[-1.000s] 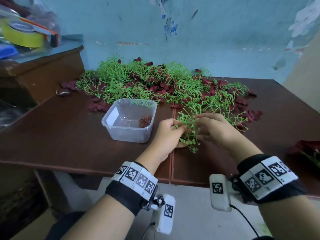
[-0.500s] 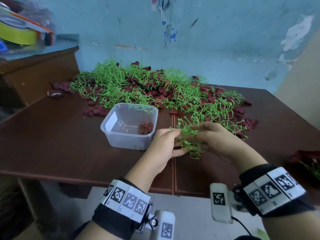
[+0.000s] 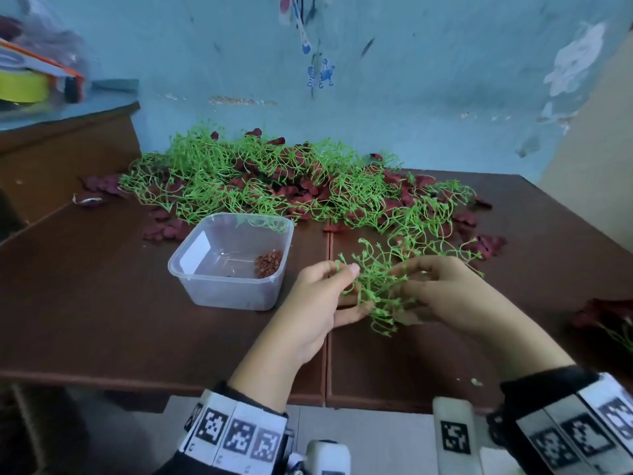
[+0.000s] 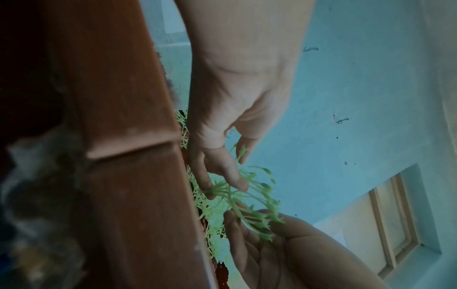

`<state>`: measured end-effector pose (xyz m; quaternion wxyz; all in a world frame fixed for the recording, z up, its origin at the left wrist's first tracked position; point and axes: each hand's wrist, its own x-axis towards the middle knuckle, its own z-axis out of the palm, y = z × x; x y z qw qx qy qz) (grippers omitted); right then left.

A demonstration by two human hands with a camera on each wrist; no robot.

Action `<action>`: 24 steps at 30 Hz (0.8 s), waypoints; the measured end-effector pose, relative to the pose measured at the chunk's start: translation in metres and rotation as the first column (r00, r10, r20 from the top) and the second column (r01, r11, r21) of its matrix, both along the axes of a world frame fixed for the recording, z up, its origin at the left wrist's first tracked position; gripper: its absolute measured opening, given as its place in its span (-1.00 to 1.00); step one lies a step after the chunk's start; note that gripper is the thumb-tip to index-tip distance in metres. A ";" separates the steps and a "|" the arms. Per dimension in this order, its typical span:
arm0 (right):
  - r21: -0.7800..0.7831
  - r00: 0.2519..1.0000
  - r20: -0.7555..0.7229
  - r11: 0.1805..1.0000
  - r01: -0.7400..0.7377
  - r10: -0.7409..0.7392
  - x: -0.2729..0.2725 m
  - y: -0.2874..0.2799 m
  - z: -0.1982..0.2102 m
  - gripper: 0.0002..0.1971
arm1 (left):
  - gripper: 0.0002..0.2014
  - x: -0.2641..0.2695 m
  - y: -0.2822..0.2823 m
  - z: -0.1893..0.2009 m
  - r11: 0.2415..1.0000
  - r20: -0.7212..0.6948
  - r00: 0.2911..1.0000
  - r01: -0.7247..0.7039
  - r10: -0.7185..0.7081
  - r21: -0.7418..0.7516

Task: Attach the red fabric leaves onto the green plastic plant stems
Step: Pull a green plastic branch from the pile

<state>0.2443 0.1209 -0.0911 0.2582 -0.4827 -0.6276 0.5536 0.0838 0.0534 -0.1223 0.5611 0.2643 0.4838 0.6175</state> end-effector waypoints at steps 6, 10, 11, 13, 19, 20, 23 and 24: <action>-0.057 0.983 -0.184 0.998 0.021 -0.031 0.006 0.000 -0.002 -0.86 | -0.91 0.000 0.001 0.001 0.998 0.013 1.000 -0.016 0.016 0.054; -0.114 0.962 -0.273 0.992 -0.052 0.019 0.003 -0.004 -0.002 -0.82 | -0.87 0.003 0.002 -0.002 0.997 -0.004 0.999 -0.051 0.052 0.061; -0.108 0.962 -0.268 0.991 -0.074 0.043 0.002 -0.004 -0.003 -0.78 | -0.86 0.004 0.002 -0.003 0.997 -0.020 0.998 -0.055 0.057 0.059; -0.076 0.970 -0.229 0.992 -0.102 0.082 0.000 -0.006 -0.003 -0.78 | -0.85 0.007 0.001 -0.005 0.997 -0.055 0.997 -0.055 0.058 0.056; -0.017 0.975 -0.215 0.998 -0.065 0.060 0.000 -0.001 -0.006 -0.89 | -0.88 0.006 0.001 -0.007 0.996 -0.088 0.993 -0.072 0.075 0.044; -0.014 0.974 -0.217 0.998 -0.062 0.058 0.000 -0.001 -0.007 -0.89 | -0.89 0.006 0.000 -0.006 0.997 -0.091 0.993 -0.071 0.074 0.041; -0.013 0.974 -0.221 0.998 -0.063 0.059 -0.001 -0.001 -0.007 -0.90 | -0.91 0.006 -0.002 -0.006 0.997 -0.093 0.992 -0.078 0.081 0.028; -0.011 0.973 -0.222 0.998 -0.061 0.057 -0.002 -0.001 -0.007 -0.91 | -0.92 0.005 -0.002 -0.006 0.996 -0.094 0.992 -0.086 0.088 0.022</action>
